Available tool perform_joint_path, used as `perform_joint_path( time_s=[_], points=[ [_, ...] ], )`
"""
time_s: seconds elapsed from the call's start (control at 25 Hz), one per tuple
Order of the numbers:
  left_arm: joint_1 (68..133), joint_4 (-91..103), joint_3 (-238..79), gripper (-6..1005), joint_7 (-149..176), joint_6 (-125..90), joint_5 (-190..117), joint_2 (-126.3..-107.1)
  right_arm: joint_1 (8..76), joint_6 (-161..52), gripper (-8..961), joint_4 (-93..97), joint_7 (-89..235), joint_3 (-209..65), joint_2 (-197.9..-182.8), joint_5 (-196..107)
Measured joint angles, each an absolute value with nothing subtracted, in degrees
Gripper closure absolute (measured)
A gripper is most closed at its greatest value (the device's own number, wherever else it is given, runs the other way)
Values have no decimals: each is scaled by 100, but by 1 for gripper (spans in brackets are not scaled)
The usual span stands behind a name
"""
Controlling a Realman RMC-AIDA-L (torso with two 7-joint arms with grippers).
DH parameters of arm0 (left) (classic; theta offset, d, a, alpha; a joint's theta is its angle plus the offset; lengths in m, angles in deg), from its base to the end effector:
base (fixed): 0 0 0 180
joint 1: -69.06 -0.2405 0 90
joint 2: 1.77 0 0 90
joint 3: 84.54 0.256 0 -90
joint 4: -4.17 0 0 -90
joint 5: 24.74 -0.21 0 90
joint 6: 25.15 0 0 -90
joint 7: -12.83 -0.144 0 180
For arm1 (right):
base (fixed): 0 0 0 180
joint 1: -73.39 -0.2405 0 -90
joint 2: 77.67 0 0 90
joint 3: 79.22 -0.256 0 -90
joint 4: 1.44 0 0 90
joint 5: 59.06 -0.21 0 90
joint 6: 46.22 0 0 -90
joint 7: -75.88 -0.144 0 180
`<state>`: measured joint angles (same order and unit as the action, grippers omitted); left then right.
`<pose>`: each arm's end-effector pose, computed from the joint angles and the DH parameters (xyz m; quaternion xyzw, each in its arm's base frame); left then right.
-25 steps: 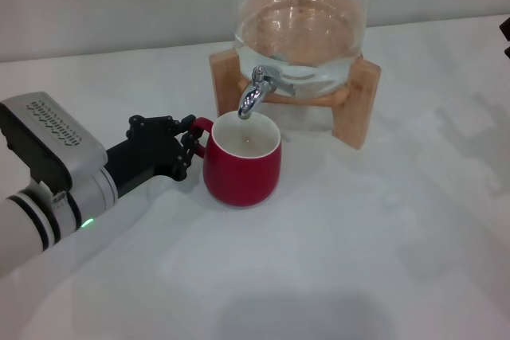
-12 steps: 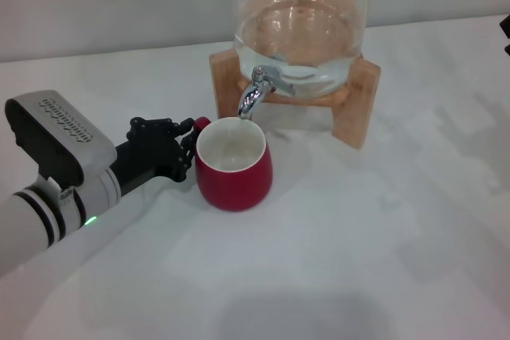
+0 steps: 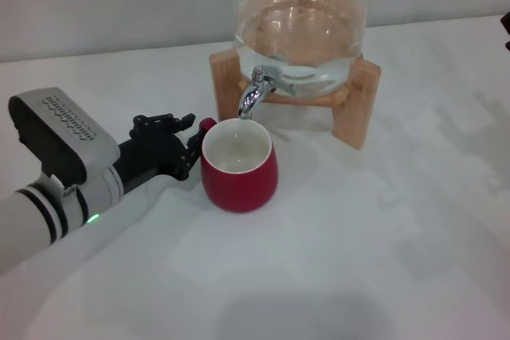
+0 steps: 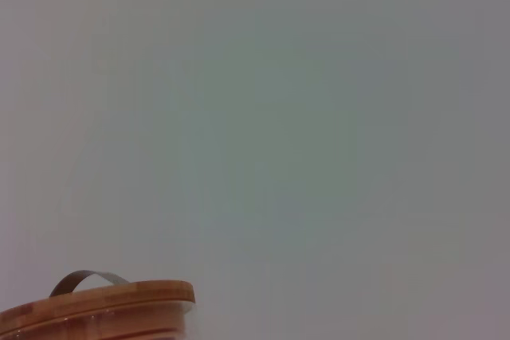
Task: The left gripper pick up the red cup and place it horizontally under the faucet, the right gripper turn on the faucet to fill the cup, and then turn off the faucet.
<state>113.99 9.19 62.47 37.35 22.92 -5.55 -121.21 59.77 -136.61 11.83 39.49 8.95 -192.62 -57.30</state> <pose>-0.2400 0.3792 -0.1074 -0.9271 -0.0892 -0.1603 0.3268 0.3321 0.2740 0.0621 -0.6411 0.1976 0.5073 0.5409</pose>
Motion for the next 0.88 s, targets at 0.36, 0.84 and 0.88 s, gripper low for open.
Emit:
perform_joint_path(
  time_s=[0.36,0.84,0.88],
  points=[
    [11406,989,6248,713,3723,2216,-624,-12114,5977,-13657,95,1184,3949,891,-19263,-5734],
    [11311,1042,6206,711,3587,2203,-600,-12125,6008,-13671,95,1184,3949,893,-19254,-5741],
    [11295,1040,6199,711,3582,2203,-593,-12124,6006,-13672,95,1184,3949,893,-19254,-5740]
  ],
)
